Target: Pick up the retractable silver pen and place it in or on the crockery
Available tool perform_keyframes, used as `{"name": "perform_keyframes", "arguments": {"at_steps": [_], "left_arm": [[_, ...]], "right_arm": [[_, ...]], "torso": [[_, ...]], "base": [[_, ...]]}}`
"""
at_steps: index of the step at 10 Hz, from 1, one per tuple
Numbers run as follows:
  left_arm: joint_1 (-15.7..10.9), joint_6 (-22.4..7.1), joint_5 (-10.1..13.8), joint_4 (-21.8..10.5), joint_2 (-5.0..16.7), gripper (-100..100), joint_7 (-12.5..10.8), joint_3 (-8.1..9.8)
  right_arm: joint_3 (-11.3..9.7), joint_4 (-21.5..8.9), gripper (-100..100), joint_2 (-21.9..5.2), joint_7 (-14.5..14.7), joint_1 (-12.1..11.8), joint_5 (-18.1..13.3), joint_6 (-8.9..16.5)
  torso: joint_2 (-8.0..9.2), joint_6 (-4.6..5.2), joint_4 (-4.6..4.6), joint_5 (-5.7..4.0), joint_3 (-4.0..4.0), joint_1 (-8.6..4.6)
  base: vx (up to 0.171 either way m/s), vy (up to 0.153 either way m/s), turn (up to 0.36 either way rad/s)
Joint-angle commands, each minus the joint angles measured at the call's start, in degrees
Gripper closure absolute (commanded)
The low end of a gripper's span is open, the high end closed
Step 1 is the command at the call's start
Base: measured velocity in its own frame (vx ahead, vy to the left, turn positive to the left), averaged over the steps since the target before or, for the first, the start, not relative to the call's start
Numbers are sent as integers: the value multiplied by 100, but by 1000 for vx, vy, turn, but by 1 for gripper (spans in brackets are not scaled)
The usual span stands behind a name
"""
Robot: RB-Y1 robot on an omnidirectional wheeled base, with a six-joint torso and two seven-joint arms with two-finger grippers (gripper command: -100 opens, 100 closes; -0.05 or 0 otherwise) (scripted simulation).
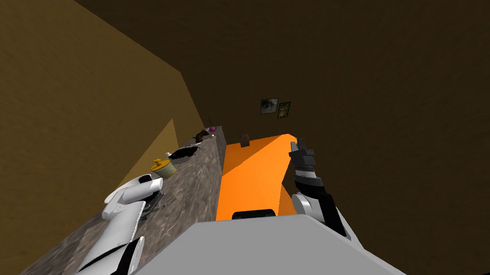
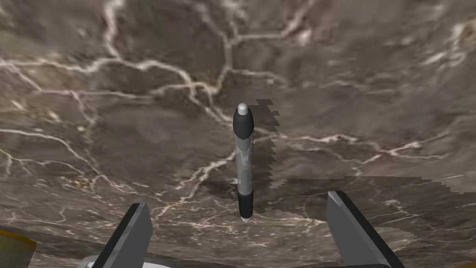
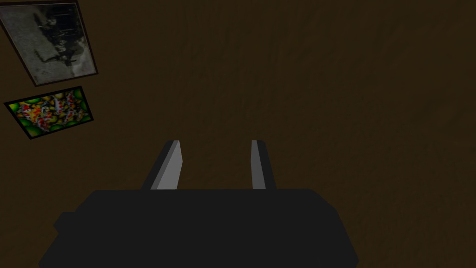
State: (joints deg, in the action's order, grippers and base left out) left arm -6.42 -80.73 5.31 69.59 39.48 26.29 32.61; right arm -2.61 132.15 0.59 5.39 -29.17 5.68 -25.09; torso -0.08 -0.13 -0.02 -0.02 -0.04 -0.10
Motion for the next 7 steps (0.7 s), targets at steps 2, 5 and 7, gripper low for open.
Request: {"name": "perform_keyframes", "arguments": {"at_steps": [2, 5, 7], "left_arm": [[-27, 350, 111, -456, 182, -100, 178, 102], [-64, 674, 212, -984, 355, -100, 340, 191], [-83, 836, 262, -1208, 441, -100, 421, 235]], "right_arm": [[0, 0, 0, 0, 0, 0, 0, 0], [0, 0, 0, 0, 0, 0, 0, 0], [0, 0, 0, 0, 0, 0, 0, 0]], "torso": [[-1, 0, 0, 0, -1, -1], [-3, 0, -1, 0, -2, 0], [1, 0, 0, 0, 1, 3]], "base": [[20, -46, -28], [20, -39, -22], [13, -31, -16]]}}
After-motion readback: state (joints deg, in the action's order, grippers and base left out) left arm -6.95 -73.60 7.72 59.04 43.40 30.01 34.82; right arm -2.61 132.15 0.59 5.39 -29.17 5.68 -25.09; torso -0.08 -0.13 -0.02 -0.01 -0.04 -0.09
